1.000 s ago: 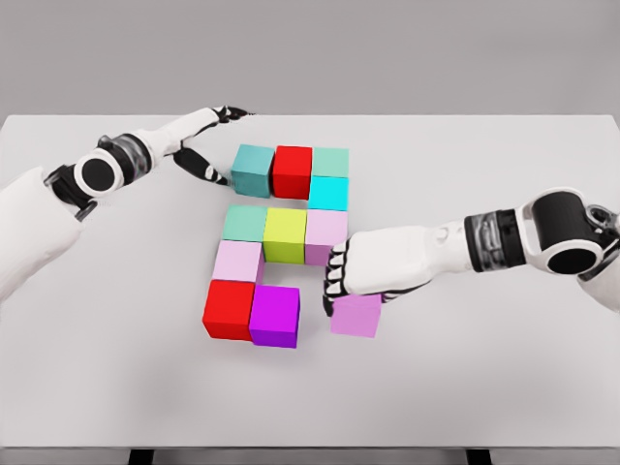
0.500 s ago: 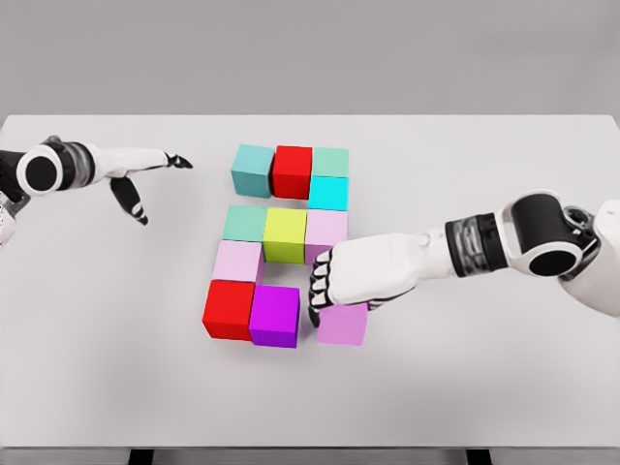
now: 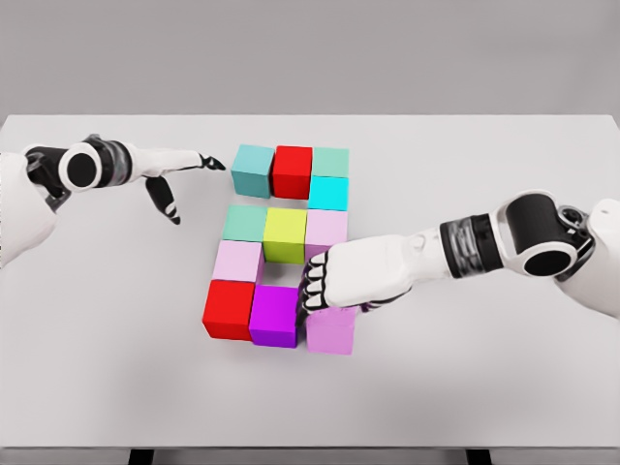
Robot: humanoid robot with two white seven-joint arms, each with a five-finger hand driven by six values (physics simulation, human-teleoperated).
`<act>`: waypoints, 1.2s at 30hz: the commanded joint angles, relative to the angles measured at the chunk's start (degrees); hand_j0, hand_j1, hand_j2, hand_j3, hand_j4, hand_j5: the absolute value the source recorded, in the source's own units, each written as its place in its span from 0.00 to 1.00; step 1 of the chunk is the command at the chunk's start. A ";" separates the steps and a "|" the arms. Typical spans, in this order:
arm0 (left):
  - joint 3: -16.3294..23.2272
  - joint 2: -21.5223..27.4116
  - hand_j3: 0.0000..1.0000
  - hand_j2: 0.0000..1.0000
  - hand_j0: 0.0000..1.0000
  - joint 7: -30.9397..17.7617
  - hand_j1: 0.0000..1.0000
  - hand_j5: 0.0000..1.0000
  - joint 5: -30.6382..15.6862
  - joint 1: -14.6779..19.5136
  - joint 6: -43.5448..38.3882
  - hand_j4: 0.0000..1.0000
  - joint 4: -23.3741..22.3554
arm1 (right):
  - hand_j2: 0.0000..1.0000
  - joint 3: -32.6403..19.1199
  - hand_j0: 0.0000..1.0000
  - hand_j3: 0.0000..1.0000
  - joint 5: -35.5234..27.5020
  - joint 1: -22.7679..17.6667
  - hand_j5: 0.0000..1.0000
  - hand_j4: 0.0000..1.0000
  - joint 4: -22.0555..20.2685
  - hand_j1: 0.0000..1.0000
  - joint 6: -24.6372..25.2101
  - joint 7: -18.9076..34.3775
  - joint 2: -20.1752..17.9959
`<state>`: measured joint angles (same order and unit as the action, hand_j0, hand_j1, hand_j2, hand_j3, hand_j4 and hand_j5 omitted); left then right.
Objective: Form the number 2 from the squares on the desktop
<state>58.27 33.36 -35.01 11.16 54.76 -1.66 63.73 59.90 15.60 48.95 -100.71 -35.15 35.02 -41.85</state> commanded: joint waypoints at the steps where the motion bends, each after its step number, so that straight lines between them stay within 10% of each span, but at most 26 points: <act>1: 0.00 -0.66 1.00 1.00 1.00 0.01 1.00 1.00 0.00 0.00 0.08 1.00 -0.18 | 1.00 -0.49 1.00 1.00 -0.30 0.00 1.00 1.00 -0.01 1.00 0.15 -0.02 -0.25; 7: 0.00 -1.19 1.00 1.00 1.00 0.01 1.00 1.00 -0.09 0.00 0.08 1.00 -0.10 | 1.00 -4.79 1.00 1.00 -0.30 -0.26 1.00 1.00 -0.01 1.00 0.15 -0.02 -2.53; 15: -0.09 -1.37 1.00 1.00 1.00 0.01 1.00 1.00 -0.09 0.00 -0.01 1.00 -0.10 | 1.00 -2.16 1.00 1.00 -0.30 -0.70 1.00 1.00 -0.01 1.00 0.15 -0.02 -15.10; 36: -0.09 -1.98 1.00 1.00 1.00 0.01 1.00 1.00 -0.53 0.00 -0.10 1.00 0.34 | 1.00 8.92 1.00 1.00 -0.30 -0.09 1.00 1.00 -0.19 1.00 0.15 -0.02 -11.50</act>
<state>58.23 31.41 -35.02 10.77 54.76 -1.80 64.02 68.45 15.66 49.13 -100.88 -35.12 35.02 -53.94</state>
